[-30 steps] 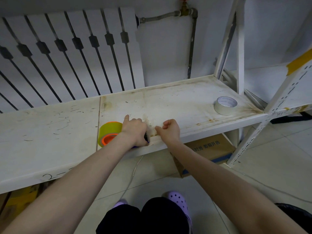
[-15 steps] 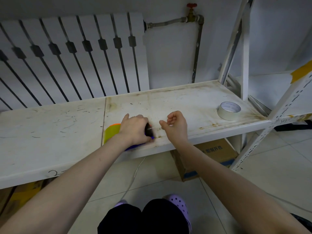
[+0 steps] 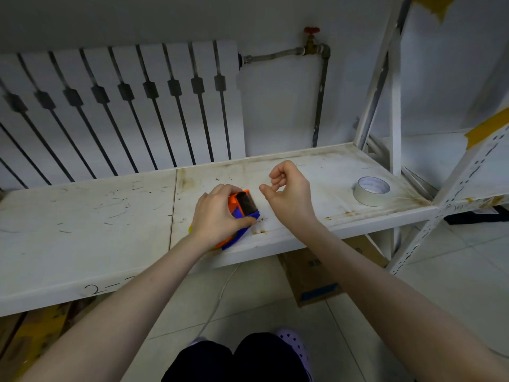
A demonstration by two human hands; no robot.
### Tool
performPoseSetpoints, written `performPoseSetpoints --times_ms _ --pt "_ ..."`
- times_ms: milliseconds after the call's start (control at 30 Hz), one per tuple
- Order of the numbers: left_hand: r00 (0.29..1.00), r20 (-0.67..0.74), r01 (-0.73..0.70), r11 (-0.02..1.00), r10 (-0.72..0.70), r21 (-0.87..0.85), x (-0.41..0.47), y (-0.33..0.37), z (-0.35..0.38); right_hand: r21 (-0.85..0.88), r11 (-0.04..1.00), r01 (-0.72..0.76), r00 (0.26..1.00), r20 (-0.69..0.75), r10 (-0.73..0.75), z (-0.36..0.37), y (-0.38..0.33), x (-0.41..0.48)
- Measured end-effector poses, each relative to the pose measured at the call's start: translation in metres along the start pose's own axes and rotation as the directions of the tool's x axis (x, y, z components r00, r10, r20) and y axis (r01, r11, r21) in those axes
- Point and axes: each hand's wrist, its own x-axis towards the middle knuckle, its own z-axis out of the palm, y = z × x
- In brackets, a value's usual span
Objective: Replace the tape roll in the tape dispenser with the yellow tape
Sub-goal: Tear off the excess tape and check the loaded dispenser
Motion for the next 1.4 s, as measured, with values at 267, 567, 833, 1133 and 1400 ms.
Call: performPoseSetpoints --times_ms 267,567,833,1133,1400 --pt "0.997 -0.077 0.019 0.998 -0.023 -0.053 -0.002 0.003 -0.001 -0.01 0.996 0.093 0.996 0.007 -0.093 0.002 -0.02 0.006" --pt "0.997 -0.07 0.028 0.997 -0.032 -0.067 -0.003 0.008 0.001 -0.009 0.992 0.124 0.992 0.002 -0.124 0.002 -0.018 0.008" --pt "0.982 -0.112 0.14 0.985 -0.151 -0.098 -0.002 0.014 0.003 0.031 0.976 0.217 0.976 -0.005 -0.217 0.007 -0.02 0.004" --pt "0.988 -0.063 0.142 0.989 -0.144 -0.034 -0.003 0.018 0.003 -0.029 0.934 0.356 0.935 -0.003 -0.356 0.006 -0.019 0.001" --pt "0.985 -0.089 0.149 0.989 -0.15 -0.022 -0.006 0.019 0.001 0.103 0.994 0.048 0.997 -0.064 -0.042 0.006 0.003 0.014"
